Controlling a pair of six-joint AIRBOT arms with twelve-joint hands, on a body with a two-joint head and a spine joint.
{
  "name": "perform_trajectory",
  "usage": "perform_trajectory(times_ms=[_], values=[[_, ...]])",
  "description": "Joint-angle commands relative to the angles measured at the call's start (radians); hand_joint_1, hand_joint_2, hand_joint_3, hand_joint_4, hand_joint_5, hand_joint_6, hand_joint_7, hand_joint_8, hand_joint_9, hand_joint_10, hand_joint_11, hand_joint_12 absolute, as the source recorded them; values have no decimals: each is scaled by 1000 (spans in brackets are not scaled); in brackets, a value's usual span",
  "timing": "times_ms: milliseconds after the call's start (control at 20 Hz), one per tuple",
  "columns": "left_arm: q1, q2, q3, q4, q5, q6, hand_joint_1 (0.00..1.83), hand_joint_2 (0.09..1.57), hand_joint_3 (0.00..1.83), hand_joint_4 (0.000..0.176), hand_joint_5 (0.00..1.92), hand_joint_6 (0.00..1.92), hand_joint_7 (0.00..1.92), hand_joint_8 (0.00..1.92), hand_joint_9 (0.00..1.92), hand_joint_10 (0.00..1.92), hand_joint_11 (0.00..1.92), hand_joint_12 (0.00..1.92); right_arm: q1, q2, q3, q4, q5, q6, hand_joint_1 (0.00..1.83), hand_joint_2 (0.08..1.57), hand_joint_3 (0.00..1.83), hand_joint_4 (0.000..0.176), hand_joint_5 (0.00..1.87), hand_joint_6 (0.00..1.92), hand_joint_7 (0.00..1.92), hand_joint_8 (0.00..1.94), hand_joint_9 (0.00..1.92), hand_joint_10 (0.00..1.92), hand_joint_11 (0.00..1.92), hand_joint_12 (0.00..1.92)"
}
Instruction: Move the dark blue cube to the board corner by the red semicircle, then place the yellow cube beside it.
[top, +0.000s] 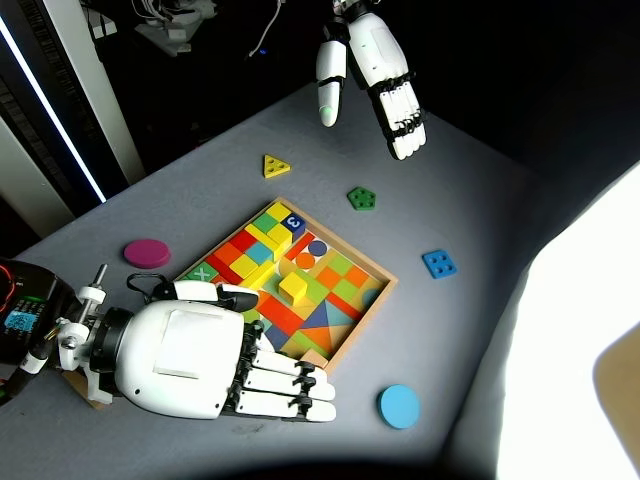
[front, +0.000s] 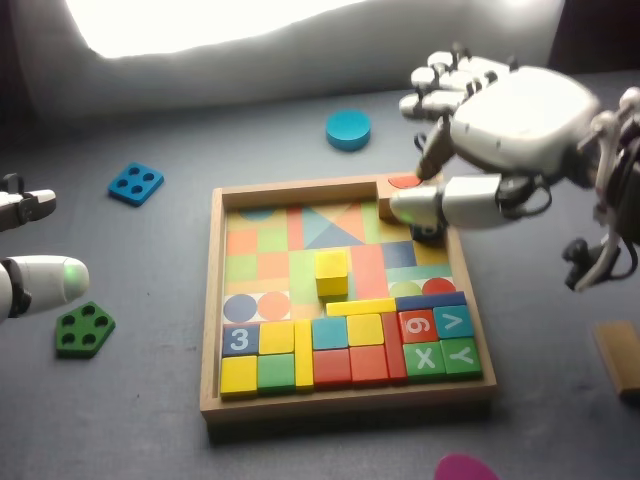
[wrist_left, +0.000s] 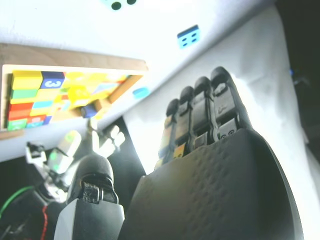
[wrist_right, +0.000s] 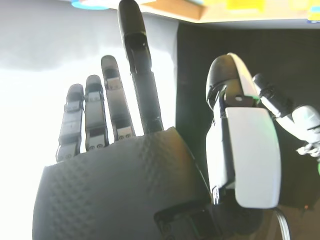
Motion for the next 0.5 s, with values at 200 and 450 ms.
perform_trajectory(times_ms=[200,450], values=[[-10,5,5,11,-117,-28,0,1212,0,0,44,2,75,1,38,3,0,66,39,11,-25,-7,107,20,0,1167,1,0,955,0,243,0,36,0,0,0],[-16,7,-4,10,-130,-37,0,1198,0,0,46,3,82,3,45,9,0,50,66,-29,-54,-8,52,24,0,1171,2,0,973,5,250,3,45,3,0,0]])
